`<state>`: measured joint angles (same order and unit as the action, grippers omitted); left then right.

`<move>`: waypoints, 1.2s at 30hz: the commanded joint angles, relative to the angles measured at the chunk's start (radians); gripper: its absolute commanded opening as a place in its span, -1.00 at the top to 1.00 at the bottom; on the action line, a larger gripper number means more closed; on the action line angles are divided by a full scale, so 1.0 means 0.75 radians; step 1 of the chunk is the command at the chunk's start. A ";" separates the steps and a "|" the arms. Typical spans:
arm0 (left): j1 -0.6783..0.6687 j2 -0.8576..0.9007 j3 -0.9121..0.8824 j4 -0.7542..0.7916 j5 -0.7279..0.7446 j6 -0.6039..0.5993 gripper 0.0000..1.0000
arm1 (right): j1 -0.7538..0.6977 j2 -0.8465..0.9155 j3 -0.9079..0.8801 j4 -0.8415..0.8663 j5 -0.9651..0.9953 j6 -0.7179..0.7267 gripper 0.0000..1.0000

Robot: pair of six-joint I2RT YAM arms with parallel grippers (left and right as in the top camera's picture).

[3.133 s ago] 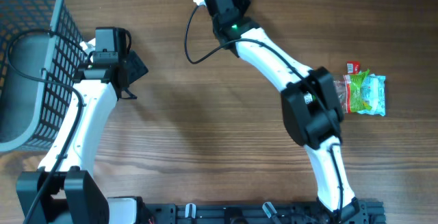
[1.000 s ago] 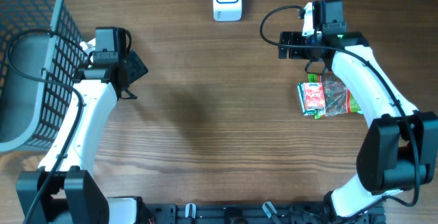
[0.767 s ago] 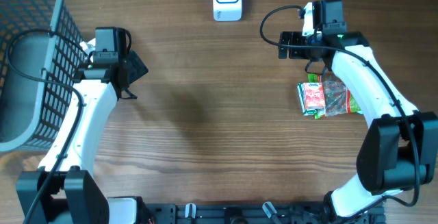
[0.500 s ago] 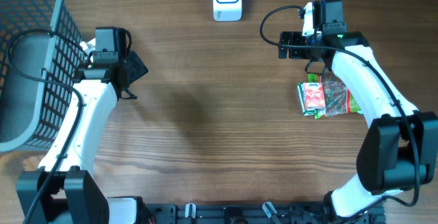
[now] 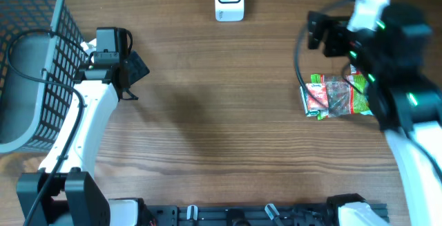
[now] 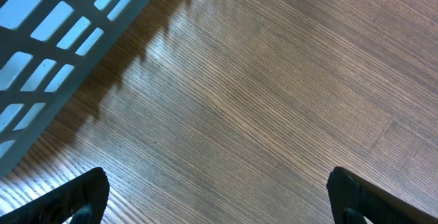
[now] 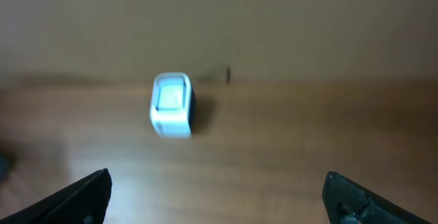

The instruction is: Scan the item barcode

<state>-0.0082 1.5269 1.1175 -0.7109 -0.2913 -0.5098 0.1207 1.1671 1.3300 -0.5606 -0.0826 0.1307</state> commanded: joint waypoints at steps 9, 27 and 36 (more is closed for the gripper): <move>0.005 0.006 0.001 0.004 -0.017 0.011 -1.00 | -0.001 -0.498 -0.145 -0.044 -0.016 0.003 -0.99; 0.005 0.006 0.001 0.004 -0.017 0.011 -1.00 | 0.084 -1.429 -1.398 0.951 0.125 0.000 -1.00; 0.005 0.006 0.001 0.004 -0.017 0.011 -1.00 | 0.059 -1.553 -1.681 1.179 0.150 0.001 -1.00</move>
<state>-0.0082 1.5269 1.1172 -0.7109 -0.2909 -0.5098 0.1780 0.0410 0.1108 0.3023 0.0059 0.1303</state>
